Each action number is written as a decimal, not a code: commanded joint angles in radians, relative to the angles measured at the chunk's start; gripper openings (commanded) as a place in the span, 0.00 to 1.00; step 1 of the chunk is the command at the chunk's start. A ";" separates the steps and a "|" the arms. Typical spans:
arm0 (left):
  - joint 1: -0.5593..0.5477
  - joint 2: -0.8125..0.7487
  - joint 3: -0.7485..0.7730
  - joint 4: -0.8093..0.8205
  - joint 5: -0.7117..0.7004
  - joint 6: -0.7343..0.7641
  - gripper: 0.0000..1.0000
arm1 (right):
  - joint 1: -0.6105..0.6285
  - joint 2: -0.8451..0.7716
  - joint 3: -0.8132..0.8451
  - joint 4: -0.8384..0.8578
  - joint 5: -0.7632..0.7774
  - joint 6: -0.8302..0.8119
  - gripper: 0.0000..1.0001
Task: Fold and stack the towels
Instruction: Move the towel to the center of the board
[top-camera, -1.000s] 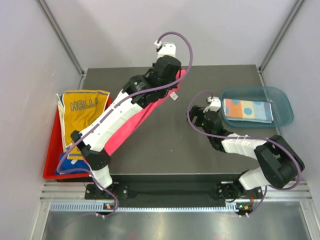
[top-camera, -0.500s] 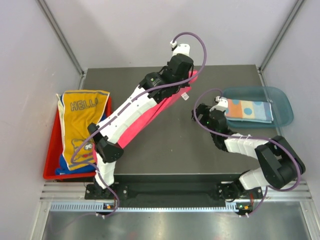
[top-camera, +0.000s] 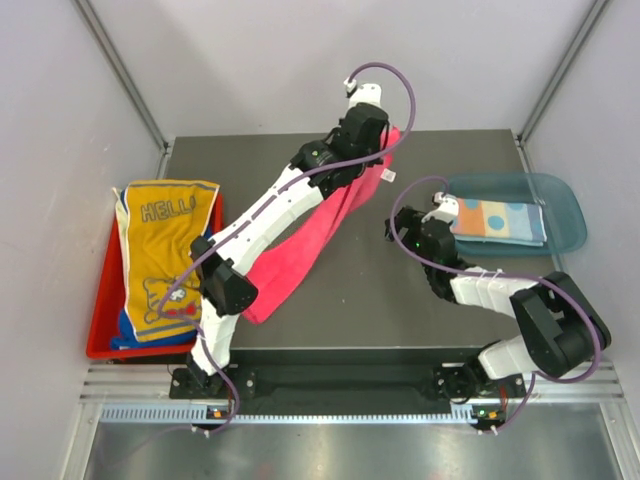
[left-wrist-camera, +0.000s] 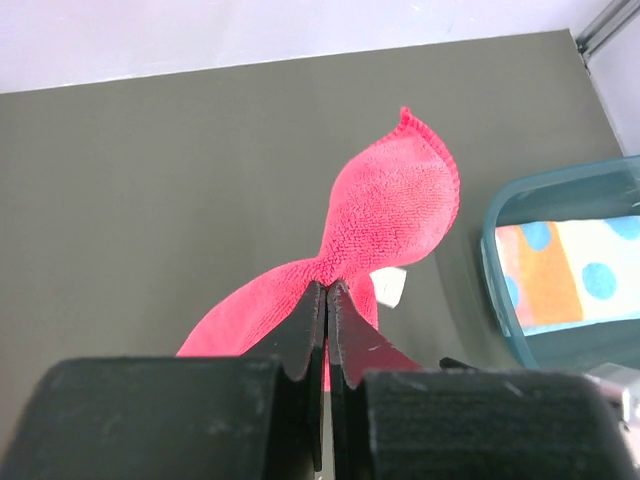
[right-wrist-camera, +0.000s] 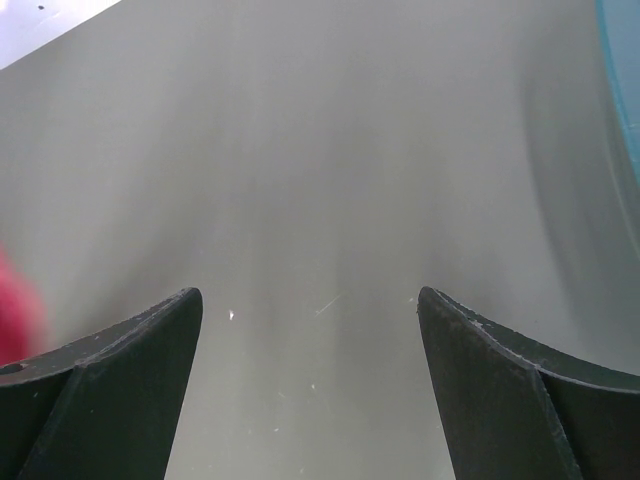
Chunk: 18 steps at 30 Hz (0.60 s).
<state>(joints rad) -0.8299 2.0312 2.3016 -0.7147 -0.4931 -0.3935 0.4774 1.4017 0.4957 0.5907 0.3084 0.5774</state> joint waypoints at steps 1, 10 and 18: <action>0.000 0.027 0.053 0.073 0.019 -0.001 0.00 | -0.017 -0.032 -0.014 0.063 -0.005 0.013 0.88; 0.074 -0.054 -0.179 0.073 0.014 -0.068 0.00 | -0.019 -0.021 -0.006 0.063 -0.015 0.015 0.88; 0.074 -0.392 -0.946 0.292 0.039 -0.249 0.00 | -0.017 0.014 0.021 0.044 -0.046 0.015 0.87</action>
<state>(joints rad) -0.7471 1.8008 1.5661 -0.5552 -0.4660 -0.5339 0.4698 1.4021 0.4824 0.5934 0.2832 0.5808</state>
